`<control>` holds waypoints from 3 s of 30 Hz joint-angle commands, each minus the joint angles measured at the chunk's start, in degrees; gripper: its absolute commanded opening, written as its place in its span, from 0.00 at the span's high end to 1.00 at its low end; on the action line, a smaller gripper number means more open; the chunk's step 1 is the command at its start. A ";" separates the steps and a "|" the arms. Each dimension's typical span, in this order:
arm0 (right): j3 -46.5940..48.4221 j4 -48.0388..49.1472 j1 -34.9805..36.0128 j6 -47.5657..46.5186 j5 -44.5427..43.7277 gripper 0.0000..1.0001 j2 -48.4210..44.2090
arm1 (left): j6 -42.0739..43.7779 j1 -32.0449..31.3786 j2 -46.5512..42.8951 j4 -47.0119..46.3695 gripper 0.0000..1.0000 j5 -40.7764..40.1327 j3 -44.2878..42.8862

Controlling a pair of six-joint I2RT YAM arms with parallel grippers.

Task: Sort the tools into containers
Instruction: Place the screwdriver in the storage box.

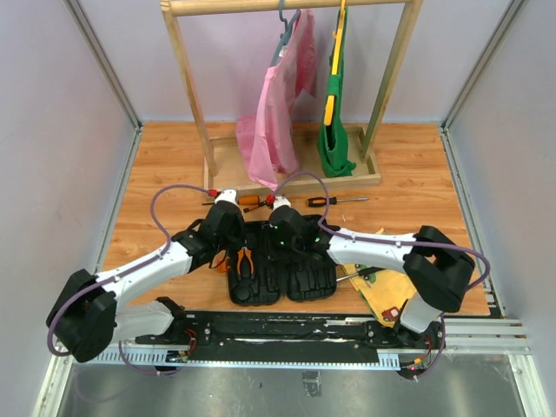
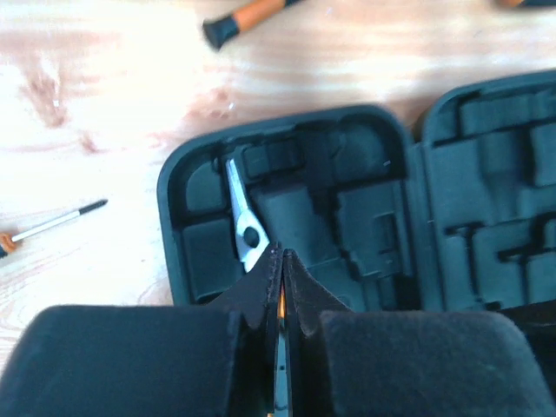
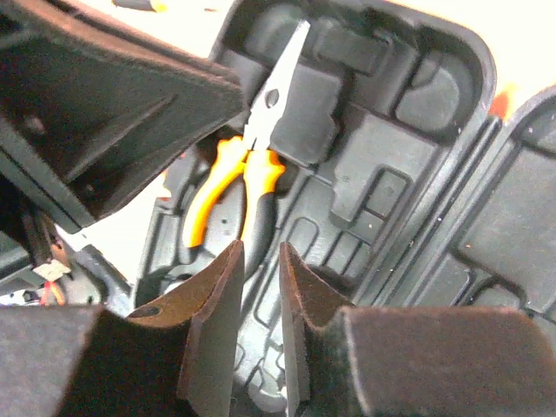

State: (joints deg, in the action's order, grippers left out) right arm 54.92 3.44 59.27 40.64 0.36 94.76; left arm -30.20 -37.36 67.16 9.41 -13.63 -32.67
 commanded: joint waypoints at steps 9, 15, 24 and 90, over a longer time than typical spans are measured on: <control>-1.49 3.08 0.18 -3.19 4.33 0.75 -2.50 | -4.63 -0.31 -8.27 9.25 0.95 2.32 1.62; 1.08 5.45 -0.36 -1.69 8.48 0.75 2.17 | -6.61 -1.13 -8.92 11.34 0.96 4.33 3.20; 2.38 5.43 -0.53 -1.00 9.49 0.75 5.37 | -8.63 -2.52 -6.08 14.13 0.98 2.18 1.82; 8.99 -6.60 0.23 -2.24 4.98 0.80 10.78 | -9.35 -3.86 -1.16 14.28 0.96 1.31 1.46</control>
State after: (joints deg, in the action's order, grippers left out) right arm 62.00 -0.60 59.02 38.98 6.00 103.85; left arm -39.24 -40.66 65.71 22.70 -12.60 -31.92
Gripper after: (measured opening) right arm 0.210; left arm 0.046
